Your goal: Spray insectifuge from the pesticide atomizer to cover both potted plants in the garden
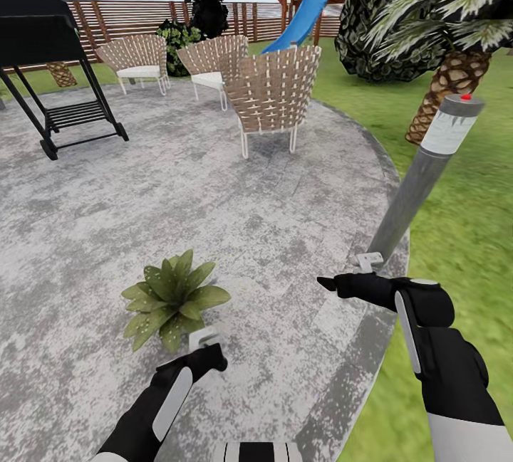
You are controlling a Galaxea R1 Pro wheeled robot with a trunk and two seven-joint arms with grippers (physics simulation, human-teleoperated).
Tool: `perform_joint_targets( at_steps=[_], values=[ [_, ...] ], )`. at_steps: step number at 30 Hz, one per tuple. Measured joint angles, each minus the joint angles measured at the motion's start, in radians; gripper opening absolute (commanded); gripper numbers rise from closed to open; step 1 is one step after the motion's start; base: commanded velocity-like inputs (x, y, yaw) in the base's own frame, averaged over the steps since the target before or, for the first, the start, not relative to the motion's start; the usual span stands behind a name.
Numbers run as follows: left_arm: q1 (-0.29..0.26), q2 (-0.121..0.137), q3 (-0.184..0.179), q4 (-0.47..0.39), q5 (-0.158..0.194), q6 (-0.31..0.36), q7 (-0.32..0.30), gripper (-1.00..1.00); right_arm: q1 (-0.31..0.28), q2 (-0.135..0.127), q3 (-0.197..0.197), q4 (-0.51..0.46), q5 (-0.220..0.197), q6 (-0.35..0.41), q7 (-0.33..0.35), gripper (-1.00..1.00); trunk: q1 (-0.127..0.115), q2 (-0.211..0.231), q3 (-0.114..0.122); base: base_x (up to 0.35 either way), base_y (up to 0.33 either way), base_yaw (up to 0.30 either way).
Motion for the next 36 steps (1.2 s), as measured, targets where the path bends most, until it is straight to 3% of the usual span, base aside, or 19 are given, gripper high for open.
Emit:
perform_joint_targets(
  at_steps=[3,10,24,33,36],
  values=[
    [0.000,0.000,0.000,0.000,0.000,-0.012,0.000,-1.00,0.000,0.000,0.000,0.000,0.000,0.000,0.000,1.00,0.000,0.000,0.000,0.000,0.000,0.000],
    [0.002,-0.015,0.050,-0.050,-0.042,0.047,0.056,-1.00,-0.011,-0.013,-0.011,0.006,-0.001,0.028,-0.006,1.00,0.000,0.000,0.000,0.000,0.000,0.000],
    [0.003,-0.019,0.051,-0.055,-0.041,0.046,0.057,-1.00,-0.011,-0.013,-0.009,0.006,-0.001,0.026,-0.005,1.00,0.000,0.000,0.000,0.000,0.000,0.000],
    [0.004,-0.016,0.003,-0.072,-0.041,0.041,0.065,-1.00,-0.011,-0.013,-0.009,0.004,-0.001,0.025,-0.005,1.00,0.000,0.000,0.000,0.000,0.000,0.000],
    [0.013,-0.016,-0.018,-0.088,-0.041,-0.010,0.062,-1.00,-0.010,-0.013,-0.009,0.004,-0.001,0.018,-0.005,1.00,0.000,0.000,0.000,-0.075,-0.013,0.000]
  ],
)
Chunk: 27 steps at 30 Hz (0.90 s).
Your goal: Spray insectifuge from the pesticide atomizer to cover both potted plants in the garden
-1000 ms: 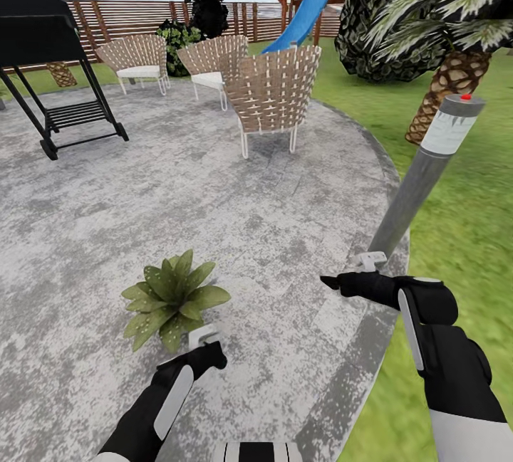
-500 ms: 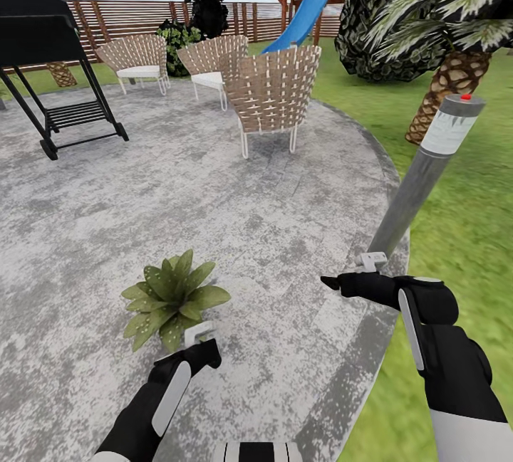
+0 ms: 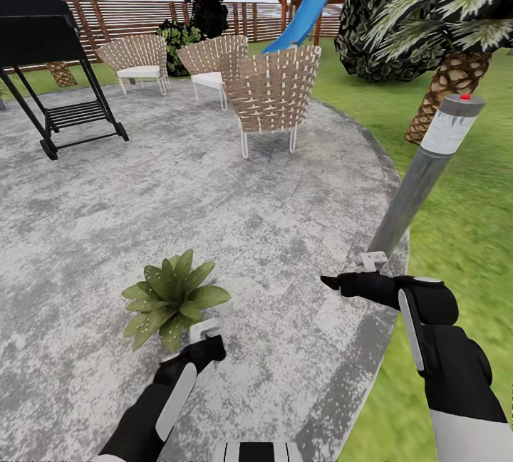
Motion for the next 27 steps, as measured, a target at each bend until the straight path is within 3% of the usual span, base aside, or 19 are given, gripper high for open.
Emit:
perform_joint_targets(
  at_steps=[5,11,17,22,24,27],
  values=[
    [0.058,0.007,-0.068,-0.134,-0.001,-0.033,0.005,-1.00,0.001,0.001,0.000,0.000,0.000,-0.013,0.000,1.00,0.000,0.000,0.000,-0.286,-0.084,0.000],
    [0.081,0.007,-0.076,-0.195,-0.001,-0.033,0.005,-1.00,0.001,0.001,0.000,0.000,0.000,-0.014,0.000,1.00,0.000,0.000,0.000,-0.323,-0.082,0.000],
    [0.093,0.007,-0.078,-0.232,-0.001,-0.029,0.004,-1.00,0.001,0.001,0.000,0.000,0.000,-0.014,0.001,1.00,0.000,0.000,0.000,-0.074,-0.011,0.000],
    [0.126,0.010,-0.115,-0.387,-0.001,-0.024,-0.005,-1.00,0.001,0.000,0.000,-0.005,0.000,-0.014,0.001,1.00,0.000,0.000,0.000,-0.004,-0.001,0.000],
    [0.129,0.025,-0.148,-0.418,-0.001,-0.023,-0.030,-1.00,0.001,0.000,-0.001,-0.006,0.000,-0.020,0.002,1.00,0.000,0.000,0.000,0.000,0.000,0.000],
    [0.131,0.076,-0.158,-0.479,0.007,-0.008,-0.120,-1.00,0.001,0.000,-0.002,-0.006,0.000,-0.041,0.016,1.00,0.000,0.000,0.000,0.000,0.000,0.000]
  ],
)
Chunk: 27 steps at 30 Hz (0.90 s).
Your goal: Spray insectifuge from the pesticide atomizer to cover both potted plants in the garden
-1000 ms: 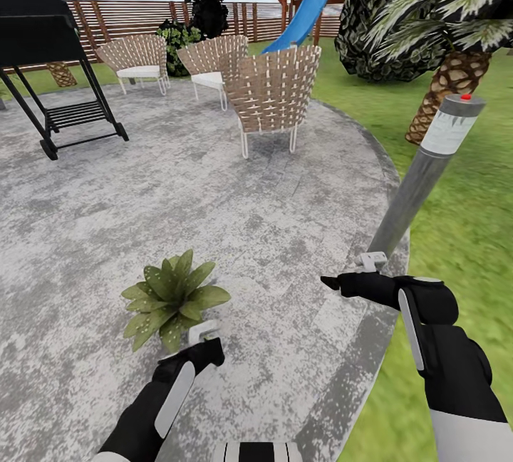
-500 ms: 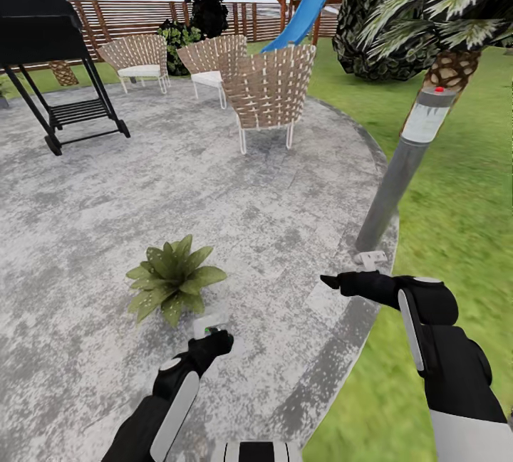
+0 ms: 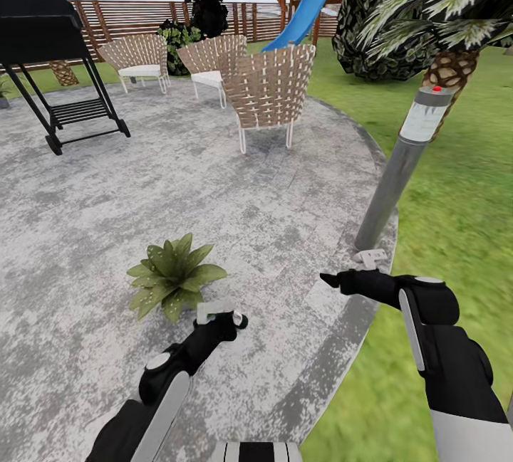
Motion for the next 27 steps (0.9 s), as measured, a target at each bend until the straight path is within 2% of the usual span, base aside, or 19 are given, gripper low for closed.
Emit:
perform_joint_targets(
  at_steps=[4,7,11,12,13,14,15,16,18,21,27],
  values=[
    [0.000,0.024,0.008,-0.062,0.003,0.053,-0.042,-1.00,0.000,0.000,-0.003,0.000,0.000,-0.007,0.051,1.00,0.000,0.000,0.000,0.000,0.000,0.000],
    [-0.002,0.029,0.034,-0.078,0.005,0.075,-0.049,-1.00,0.000,-0.001,-0.005,0.000,0.000,-0.008,0.065,1.00,0.000,0.000,0.000,0.000,0.000,0.000],
    [-0.007,0.035,0.056,-0.106,0.012,0.153,-0.071,-1.00,0.000,-0.002,-0.007,0.000,0.001,-0.009,0.069,1.00,0.000,0.000,0.000,0.000,0.000,0.000],
    [-0.008,0.050,0.081,-0.110,0.020,0.176,-0.136,-1.00,0.000,-0.003,-0.007,0.000,0.001,-0.009,0.069,1.00,0.000,0.000,0.000,0.000,0.000,0.000],
    [-0.008,0.057,0.097,-0.111,0.025,0.185,-0.175,-1.00,0.000,-0.003,-0.008,0.000,0.001,-0.010,0.069,1.00,0.000,0.000,0.000,0.000,0.000,0.000],
    [-0.006,0.083,0.157,-0.112,0.046,0.212,-0.316,-1.00,0.000,-0.004,-0.008,0.000,0.001,-0.010,0.070,1.00,0.000,0.000,0.000,0.000,0.000,0.000],
    [-0.005,0.095,0.182,-0.112,0.049,0.221,-0.372,-1.00,0.000,-0.004,-0.008,0.000,0.001,-0.010,0.070,1.00,0.000,0.000,0.000,0.000,0.000,0.000],
    [-0.002,0.128,0.243,-0.112,0.061,0.239,-0.513,-1.00,0.000,-0.004,-0.009,0.000,0.001,-0.010,0.070,1.00,0.000,0.000,0.000,0.000,0.000,0.000],
    [0.001,0.160,0.301,-0.111,0.069,0.259,-0.649,-1.00,0.000,-0.004,-0.009,0.000,0.001,-0.010,0.071,1.00,0.000,0.000,0.000,0.000,0.000,0.000],
    [-0.009,0.170,0.320,-0.112,0.072,0.306,-0.701,-1.00,0.000,-0.003,-0.008,0.000,0.001,-0.010,0.071,1.00,0.000,0.000,0.000,0.000,0.000,0.000],
    [-0.063,0.180,0.315,-0.116,0.068,0.351,-0.718,-1.00,0.000,-0.002,-0.005,0.000,0.001,-0.030,0.071,1.00,0.000,0.000,0.000,0.000,0.000,0.000]
  ],
)
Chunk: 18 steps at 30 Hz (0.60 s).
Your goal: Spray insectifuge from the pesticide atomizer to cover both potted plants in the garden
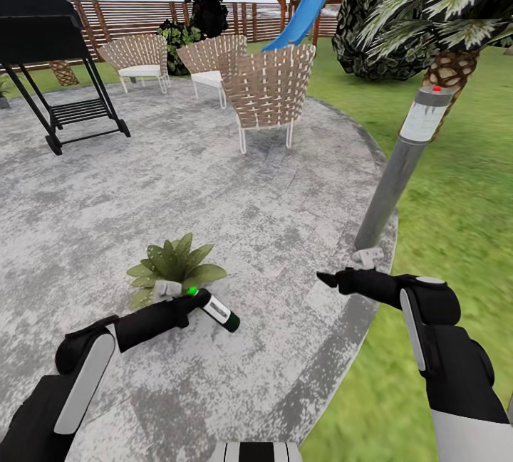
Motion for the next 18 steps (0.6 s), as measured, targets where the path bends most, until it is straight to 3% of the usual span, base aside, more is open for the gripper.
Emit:
perform_joint_targets(
  at_steps=[4,9,11,13,14,15,18],
  values=[
    [-0.024,0.000,-0.020,0.001,-0.002,0.026,0.000,-1.00,0.000,0.000,0.000,0.000,0.000,-0.018,-0.001,1.00,0.000,0.000,0.000,0.000,0.000,0.000],
    [-0.071,0.000,-0.012,0.020,-0.005,0.160,0.024,-1.00,0.000,0.000,0.000,0.000,0.000,-0.021,-0.001,1.00,0.000,0.000,0.000,0.000,0.000,0.000],
    [-0.109,-0.003,0.012,0.063,0.001,0.229,0.071,-1.00,0.000,0.000,-0.001,0.000,0.000,-0.021,-0.001,1.00,0.000,0.000,0.000,0.000,0.000,0.000],
    [-0.128,-0.009,0.049,0.097,0.010,0.257,0.088,-1.00,0.000,0.000,-0.001,0.000,0.000,-0.021,0.000,1.00,0.000,0.000,0.000,0.000,0.000,0.000],
    [-0.145,-0.013,0.082,0.156,0.006,0.267,0.095,-1.00,0.000,-0.001,-0.001,0.000,0.000,-0.021,0.000,1.00,0.000,0.000,0.000,0.000,0.000,0.000],
    [-0.146,-0.013,0.084,0.159,0.020,0.271,0.095,-1.00,0.000,-0.001,-0.001,0.000,0.000,-0.021,0.000,1.00,0.000,0.000,0.000,0.000,0.000,0.000],
    [-0.146,-0.013,0.083,0.160,0.020,0.271,0.095,-1.00,0.000,-0.001,-0.001,0.000,0.000,-0.021,0.000,1.00,0.000,0.000,0.000,0.000,0.000,0.000]
  ],
)
